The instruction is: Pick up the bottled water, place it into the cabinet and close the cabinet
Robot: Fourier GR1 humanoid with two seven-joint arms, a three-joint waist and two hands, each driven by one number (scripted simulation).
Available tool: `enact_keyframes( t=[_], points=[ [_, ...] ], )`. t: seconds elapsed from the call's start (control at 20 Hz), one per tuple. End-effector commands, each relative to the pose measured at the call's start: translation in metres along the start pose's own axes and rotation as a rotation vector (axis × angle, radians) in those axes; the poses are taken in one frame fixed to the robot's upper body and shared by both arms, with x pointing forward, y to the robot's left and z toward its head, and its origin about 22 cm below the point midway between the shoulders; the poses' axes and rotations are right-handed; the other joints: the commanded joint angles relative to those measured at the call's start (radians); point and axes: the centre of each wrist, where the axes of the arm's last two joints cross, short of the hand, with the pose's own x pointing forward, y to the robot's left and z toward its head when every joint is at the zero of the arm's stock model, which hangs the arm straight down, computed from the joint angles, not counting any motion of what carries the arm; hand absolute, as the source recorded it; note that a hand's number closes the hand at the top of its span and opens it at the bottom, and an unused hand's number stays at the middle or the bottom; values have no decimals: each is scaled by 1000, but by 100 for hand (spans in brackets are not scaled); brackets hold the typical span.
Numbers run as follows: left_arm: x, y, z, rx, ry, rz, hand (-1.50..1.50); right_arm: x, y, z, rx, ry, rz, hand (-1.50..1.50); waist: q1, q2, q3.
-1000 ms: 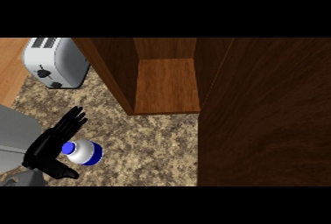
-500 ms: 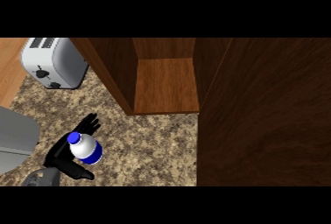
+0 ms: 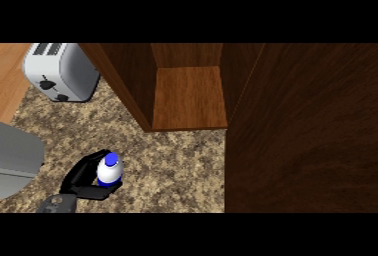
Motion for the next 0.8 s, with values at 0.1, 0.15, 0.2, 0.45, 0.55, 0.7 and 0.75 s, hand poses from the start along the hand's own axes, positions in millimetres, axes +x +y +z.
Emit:
enact_keyframes(
  t=[0.1, 0.15, 0.2, 0.45, 0.55, 0.7, 0.75],
  points=[
    [6, 7, -9, -58, -131, -94, 150, 33, 6, -2, 25, -16, 56, -150, -6, 1, -2],
    [-3, -8, -8, -86, -178, -132, 150, 18, -3, -3, 8, -26, 52, -150, 14, 2, 0],
    [-15, -20, -5, -8, -185, -163, 150, 30, 6, -2, 1, -27, 59, -150, 6, -1, -1],
    [-47, -52, 22, 297, -220, -206, 150, 30, 3, -3, -17, -12, 74, -150, 45, -2, 1],
    [-52, -78, 9, 302, -275, -220, 150, 23, -2, -1, -29, -29, 82, -150, 36, -4, 3],
    [-41, -87, -15, 314, -306, -171, 150, 31, 1, -2, -14, -24, 74, -150, 36, -6, 4],
    [-44, -99, -16, 306, -302, -156, 150, 45, 3, -2, -24, -10, 49, -150, 35, -6, 4]
  ],
)
